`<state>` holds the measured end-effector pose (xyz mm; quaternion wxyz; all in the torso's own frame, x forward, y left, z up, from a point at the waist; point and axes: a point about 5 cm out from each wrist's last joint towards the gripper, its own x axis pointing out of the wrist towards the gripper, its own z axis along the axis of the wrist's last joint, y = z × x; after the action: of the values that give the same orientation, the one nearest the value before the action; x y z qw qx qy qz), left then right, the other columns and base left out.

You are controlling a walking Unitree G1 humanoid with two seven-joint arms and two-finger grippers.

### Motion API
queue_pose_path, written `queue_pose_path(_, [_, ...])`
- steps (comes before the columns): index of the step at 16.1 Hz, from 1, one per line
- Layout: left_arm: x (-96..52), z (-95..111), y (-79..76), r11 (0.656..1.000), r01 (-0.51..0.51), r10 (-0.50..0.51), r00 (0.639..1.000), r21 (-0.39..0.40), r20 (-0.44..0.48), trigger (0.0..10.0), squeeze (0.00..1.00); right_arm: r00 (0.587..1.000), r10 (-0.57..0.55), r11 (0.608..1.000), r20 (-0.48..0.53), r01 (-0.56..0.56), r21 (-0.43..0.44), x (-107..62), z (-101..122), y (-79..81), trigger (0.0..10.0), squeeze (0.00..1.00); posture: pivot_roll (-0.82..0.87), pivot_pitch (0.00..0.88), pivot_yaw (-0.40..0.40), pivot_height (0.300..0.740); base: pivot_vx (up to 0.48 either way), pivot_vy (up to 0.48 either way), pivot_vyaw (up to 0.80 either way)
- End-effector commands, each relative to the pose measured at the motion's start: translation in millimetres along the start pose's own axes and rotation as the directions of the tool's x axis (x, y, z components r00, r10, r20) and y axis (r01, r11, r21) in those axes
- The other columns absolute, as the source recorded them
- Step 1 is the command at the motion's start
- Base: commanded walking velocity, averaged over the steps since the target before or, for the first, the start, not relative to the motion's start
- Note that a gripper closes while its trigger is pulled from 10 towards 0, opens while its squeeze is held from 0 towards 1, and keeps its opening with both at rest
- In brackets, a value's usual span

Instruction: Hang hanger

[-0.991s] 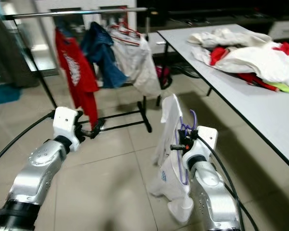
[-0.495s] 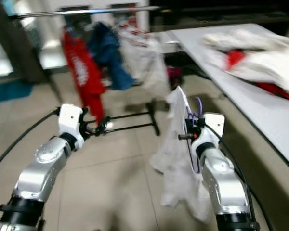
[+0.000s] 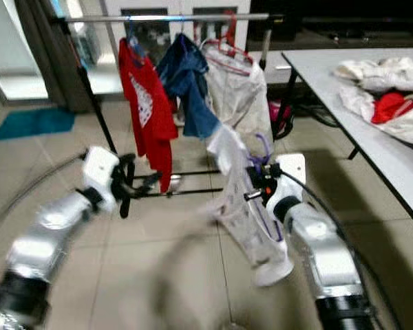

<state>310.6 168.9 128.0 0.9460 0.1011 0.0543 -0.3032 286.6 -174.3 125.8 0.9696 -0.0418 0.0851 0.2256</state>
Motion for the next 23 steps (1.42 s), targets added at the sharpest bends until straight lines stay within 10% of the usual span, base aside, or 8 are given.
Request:
queue_pose_path(1, [-3.0, -2, 8.2, 0.999, 0.036, -0.035, 0.999, 0.035, -0.028, 10.0, 1.0, 0.99, 0.121, 0.992, 0.066, -0.119, -0.031, -1.5, 19, 7.4, 10.0, 0.0, -0.13, 0.0, 0.035, 0.74, 0.0, 0.0, 0.0])
queue_pose_path(7, [-29.4, 19, 59.1, 0.975, 0.195, -0.184, 0.977, 0.105, -0.106, 10.0, 1.0, 0.882, 0.471, 0.874, 0.023, -0.464, -0.144, -25.2, 43, 3.8, 10.0, 0.0, -0.13, 0.0, 0.046, 0.74, 0.0, 0.0, 0.0])
queue_pose_path(8, [-30.1, 23, 62.2, 0.964, 0.246, -0.234, 0.966, 0.105, -0.115, 10.0, 0.07, 0.851, 0.526, 0.841, 0.006, -0.518, -0.157, -29.5, 45, 3.8, 10.0, 0.0, -0.13, 0.0, 0.044, 0.74, 0.0, 0.0, 0.0])
queue_pose_path(9, [-29.5, 27, 61.5, 0.954, 0.286, -0.276, 0.955, 0.087, -0.106, 10.0, 0.0, 0.837, 0.548, 0.825, -0.008, -0.542, -0.164, -31.1, 45, 3.6, 10.0, 0.0, -0.13, 0.0, 0.042, 0.74, 0.0, 0.0, 0.0])
queue_pose_path(12, [-30.1, 19, 48.3, 0.878, 0.479, -0.477, 0.869, -0.018, -0.135, 10.0, 0.0, 0.782, 0.623, 0.771, -0.007, -0.616, -0.162, -35.4, 50, 7.6, 10.0, 0.0, -0.13, 0.0, 0.04, 0.74, 0.0, 0.0, 0.0])
queue_pose_path(13, [-30.5, 17, 49.1, 0.874, 0.486, -0.482, 0.864, -0.011, -0.144, 6.9, 0.0, 0.773, 0.634, 0.763, -0.007, -0.627, -0.159, -36.7, 50, 8.4, 10.0, 0.0, -0.13, 0.0, 0.04, 0.74, 0.0, 0.0, 0.0])
queue_pose_path(14, [-30.6, 18, 49.2, 0.871, 0.491, -0.49, 0.864, -0.019, -0.12, 0.0, 0.0, 0.765, 0.644, 0.755, -0.007, -0.637, -0.155, -38.9, 50, 9.2, 10.0, 0.0, -0.13, 0.0, 0.04, 0.74, 0.0, 0.0, 0.0])
queue_pose_path(23, [-29.6, 18, 59.0, 0.862, 0.507, -0.498, 0.854, 0.026, -0.148, 0.0, 0.0, 0.708, 0.706, 0.701, 0.002, -0.699, -0.138, -48.3, 54, 11.2, 10.0, 0.0, -0.14, 0.0, 0.044, 0.74, 0.0, 0.0, 0.0])
